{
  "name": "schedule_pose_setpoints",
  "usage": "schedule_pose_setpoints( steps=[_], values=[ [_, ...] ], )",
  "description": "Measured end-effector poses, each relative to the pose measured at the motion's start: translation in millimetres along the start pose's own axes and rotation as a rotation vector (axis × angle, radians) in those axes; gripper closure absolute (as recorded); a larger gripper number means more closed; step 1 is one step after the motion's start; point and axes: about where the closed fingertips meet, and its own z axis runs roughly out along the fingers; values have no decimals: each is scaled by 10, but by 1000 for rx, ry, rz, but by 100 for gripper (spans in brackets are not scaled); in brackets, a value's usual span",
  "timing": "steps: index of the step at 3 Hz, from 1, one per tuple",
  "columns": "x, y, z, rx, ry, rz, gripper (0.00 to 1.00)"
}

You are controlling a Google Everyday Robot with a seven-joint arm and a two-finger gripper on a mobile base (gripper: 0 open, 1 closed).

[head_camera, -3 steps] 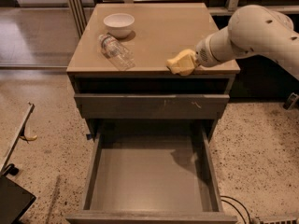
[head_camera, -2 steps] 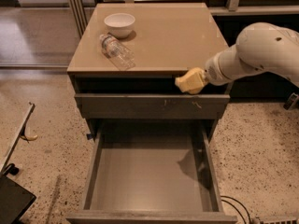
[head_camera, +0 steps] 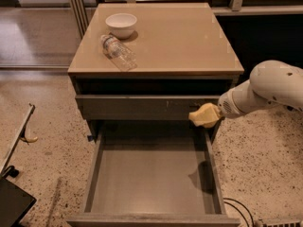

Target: Place sponge into middle drawer

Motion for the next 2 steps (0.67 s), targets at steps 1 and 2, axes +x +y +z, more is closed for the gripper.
schedule_pose_setpoints(
  steps=[1, 2],
  values=[
    [412, 10, 573, -37, 43, 29, 100],
    [770, -13, 1282, -54, 113, 84, 100]
  ],
)
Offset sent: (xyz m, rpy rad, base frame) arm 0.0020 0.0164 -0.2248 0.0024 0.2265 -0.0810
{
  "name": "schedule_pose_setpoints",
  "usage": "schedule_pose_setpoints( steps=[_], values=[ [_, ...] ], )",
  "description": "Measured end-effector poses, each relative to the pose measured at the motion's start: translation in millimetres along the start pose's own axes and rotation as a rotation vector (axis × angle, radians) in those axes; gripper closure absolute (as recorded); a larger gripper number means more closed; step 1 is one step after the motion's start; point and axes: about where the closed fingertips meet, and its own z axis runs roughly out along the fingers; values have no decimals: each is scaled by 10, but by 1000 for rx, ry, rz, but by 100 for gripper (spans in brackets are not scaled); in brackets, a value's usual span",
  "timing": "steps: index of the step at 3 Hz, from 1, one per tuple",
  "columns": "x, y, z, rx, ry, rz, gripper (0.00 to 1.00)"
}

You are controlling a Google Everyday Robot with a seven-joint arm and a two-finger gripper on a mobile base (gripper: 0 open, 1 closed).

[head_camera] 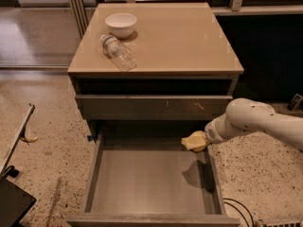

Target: Place sponge into middle drawer

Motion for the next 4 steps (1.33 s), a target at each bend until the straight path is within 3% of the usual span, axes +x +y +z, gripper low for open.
schedule_pose_setpoints(
  steps=[1, 2, 3, 4],
  values=[
    [0, 1, 1, 0, 0, 0, 100],
    [-52, 202, 117, -66, -3, -47, 100],
    [59, 756, 486, -217, 13, -136, 100],
    [184, 1456, 908, -356, 37, -260, 100]
  ],
)
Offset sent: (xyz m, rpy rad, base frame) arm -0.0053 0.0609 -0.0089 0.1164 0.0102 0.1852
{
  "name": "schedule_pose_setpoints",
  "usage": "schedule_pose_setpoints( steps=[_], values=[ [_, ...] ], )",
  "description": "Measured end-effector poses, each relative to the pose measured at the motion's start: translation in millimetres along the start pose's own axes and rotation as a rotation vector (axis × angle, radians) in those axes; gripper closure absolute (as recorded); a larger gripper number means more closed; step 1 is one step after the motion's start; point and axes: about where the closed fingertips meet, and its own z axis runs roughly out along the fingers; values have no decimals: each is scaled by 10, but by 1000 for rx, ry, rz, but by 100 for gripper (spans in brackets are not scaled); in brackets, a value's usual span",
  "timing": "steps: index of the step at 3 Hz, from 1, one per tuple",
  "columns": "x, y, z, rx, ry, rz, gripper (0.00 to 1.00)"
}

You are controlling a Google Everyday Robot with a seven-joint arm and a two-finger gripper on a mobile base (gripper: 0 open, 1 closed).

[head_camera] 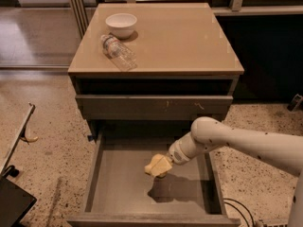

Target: Place sponge into middle drawer

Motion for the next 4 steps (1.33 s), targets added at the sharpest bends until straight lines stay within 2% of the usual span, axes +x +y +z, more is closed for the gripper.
schedule_pose_setpoints(
  steps=[1, 2, 3, 4],
  values=[
    [12, 357, 613, -98, 18, -80, 100],
    [-85, 518, 1096, -126, 10, -146, 100],
    [-206, 530, 1433, -128, -16, -174, 81],
    [-319, 509, 1562, -137, -45, -206, 58]
  ],
)
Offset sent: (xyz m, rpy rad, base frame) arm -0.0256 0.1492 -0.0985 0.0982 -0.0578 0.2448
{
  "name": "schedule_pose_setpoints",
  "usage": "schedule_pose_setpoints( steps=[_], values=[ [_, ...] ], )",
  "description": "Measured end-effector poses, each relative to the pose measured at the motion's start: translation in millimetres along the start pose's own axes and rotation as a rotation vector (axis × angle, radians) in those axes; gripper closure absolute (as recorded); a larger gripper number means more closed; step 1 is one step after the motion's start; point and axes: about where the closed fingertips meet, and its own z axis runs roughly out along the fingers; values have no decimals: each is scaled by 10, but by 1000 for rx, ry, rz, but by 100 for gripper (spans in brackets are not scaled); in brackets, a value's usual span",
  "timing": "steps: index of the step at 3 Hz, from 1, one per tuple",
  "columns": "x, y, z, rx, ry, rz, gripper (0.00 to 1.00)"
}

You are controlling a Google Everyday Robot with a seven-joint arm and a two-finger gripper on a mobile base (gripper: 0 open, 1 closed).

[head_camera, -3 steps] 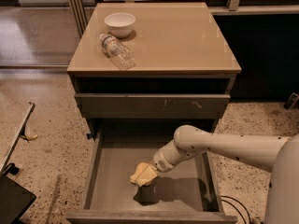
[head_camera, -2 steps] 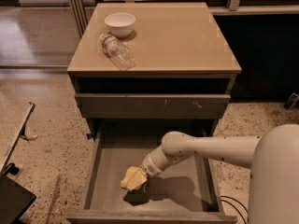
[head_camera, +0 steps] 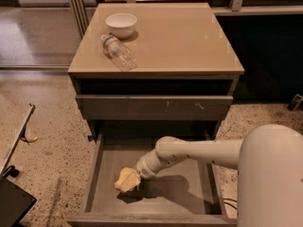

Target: Place sponge into middle drawer

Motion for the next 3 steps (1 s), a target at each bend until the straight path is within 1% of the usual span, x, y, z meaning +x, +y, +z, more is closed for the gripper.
schedule_pose_setpoints(
  steps=[1, 2, 3],
  values=[
    [-40, 7, 19, -5, -7, -65, 35],
    [-32, 62, 33, -14, -5, -107, 11],
    [-32, 63, 33, -14, -5, -107, 0]
  ],
)
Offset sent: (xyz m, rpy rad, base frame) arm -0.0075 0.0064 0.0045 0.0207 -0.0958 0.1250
